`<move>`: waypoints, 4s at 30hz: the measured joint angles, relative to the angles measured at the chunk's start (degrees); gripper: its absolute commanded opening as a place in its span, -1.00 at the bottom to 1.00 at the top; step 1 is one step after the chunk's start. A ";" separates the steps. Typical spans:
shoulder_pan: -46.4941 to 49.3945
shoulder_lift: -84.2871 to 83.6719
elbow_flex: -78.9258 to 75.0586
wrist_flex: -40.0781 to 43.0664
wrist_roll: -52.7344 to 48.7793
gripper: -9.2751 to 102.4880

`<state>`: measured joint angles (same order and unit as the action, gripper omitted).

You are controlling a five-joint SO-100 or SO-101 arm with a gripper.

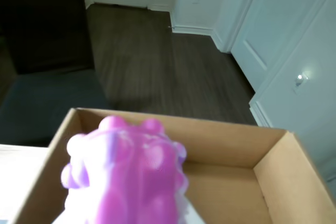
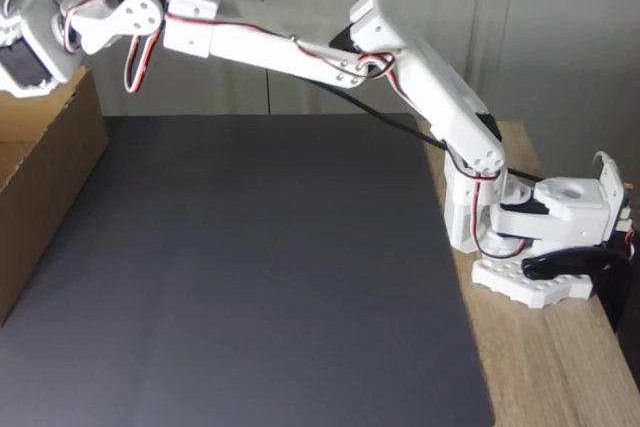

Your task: Grasp a ball and put it in the box.

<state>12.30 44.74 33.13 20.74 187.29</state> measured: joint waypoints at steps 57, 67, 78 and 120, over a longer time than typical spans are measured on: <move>-0.97 20.48 -0.09 41.75 1.05 -0.84; -2.55 29.18 0.44 47.55 1.41 -0.84; -1.14 49.04 22.41 45.09 1.93 -0.84; 7.65 119.62 115.84 31.64 5.01 -0.84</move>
<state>19.95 164.36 148.97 52.38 192.30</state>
